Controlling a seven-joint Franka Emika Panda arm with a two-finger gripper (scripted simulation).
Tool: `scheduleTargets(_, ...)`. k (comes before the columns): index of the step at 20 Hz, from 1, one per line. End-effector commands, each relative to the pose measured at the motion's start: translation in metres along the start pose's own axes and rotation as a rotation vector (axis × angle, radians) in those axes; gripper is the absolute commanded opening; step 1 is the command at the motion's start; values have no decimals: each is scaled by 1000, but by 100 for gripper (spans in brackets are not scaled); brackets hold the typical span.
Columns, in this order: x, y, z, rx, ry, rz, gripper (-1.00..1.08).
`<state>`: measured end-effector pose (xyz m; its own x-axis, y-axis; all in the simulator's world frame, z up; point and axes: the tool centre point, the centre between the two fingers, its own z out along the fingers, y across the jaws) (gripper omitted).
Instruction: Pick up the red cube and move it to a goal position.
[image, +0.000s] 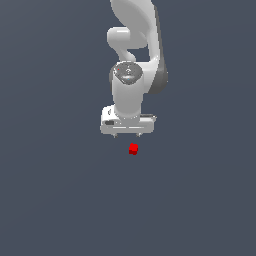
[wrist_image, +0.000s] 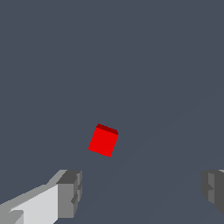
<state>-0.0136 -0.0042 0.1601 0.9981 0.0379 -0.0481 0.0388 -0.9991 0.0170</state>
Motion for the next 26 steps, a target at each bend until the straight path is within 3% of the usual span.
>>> scheduleTargets(1, 0, 0, 0, 0, 0, 0, 100)
scheduleTargets(11, -3, -6, 25, 4, 8, 64, 100)
scheduleTargets(26, -6, -30, 123, 21, 39, 311, 100)
